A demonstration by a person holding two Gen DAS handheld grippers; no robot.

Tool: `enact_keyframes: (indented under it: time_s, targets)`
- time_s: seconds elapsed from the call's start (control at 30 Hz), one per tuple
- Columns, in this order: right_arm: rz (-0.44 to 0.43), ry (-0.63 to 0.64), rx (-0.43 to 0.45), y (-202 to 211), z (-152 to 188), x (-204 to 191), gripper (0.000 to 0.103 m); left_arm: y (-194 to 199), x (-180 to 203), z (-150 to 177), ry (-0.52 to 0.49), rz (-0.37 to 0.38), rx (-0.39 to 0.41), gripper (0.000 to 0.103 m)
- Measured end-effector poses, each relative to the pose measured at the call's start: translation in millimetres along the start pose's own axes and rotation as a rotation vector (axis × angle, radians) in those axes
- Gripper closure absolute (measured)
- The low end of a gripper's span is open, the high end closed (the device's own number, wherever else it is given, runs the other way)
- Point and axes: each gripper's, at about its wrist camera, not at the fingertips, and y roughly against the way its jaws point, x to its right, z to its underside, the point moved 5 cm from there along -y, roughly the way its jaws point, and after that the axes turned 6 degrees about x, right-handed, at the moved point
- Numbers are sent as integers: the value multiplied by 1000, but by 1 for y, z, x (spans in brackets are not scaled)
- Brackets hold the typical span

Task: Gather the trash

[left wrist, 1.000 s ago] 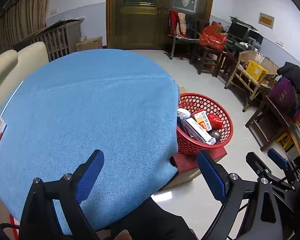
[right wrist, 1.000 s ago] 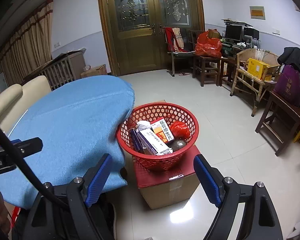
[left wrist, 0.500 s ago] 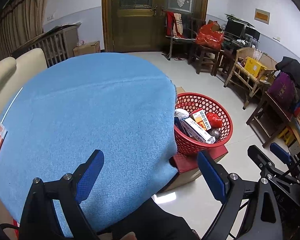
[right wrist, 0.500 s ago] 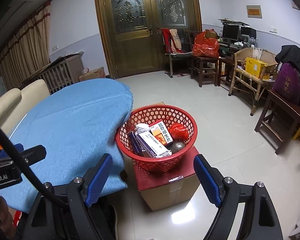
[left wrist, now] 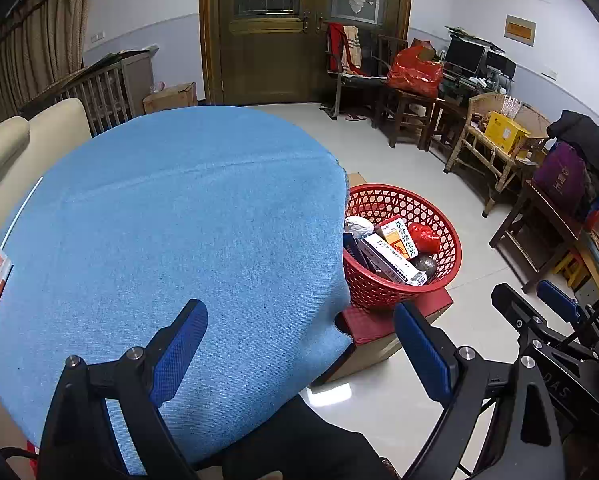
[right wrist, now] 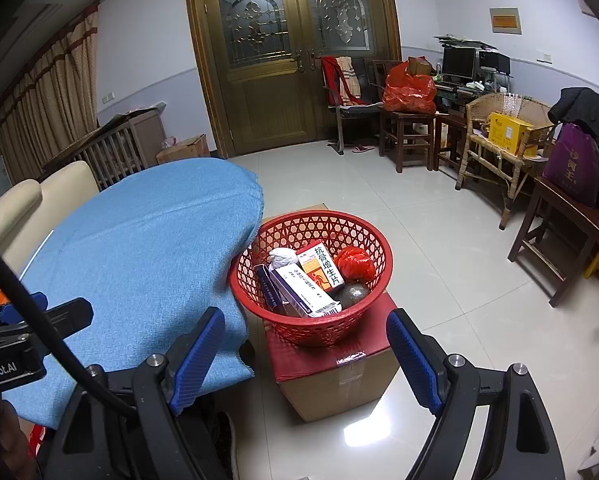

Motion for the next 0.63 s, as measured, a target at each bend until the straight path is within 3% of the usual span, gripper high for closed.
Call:
enact_keyframes:
  time_s: [0.63]
  targets:
    - [8, -10, -16, -4, 5, 3, 18, 8, 12, 3, -51, 31, 30, 7]
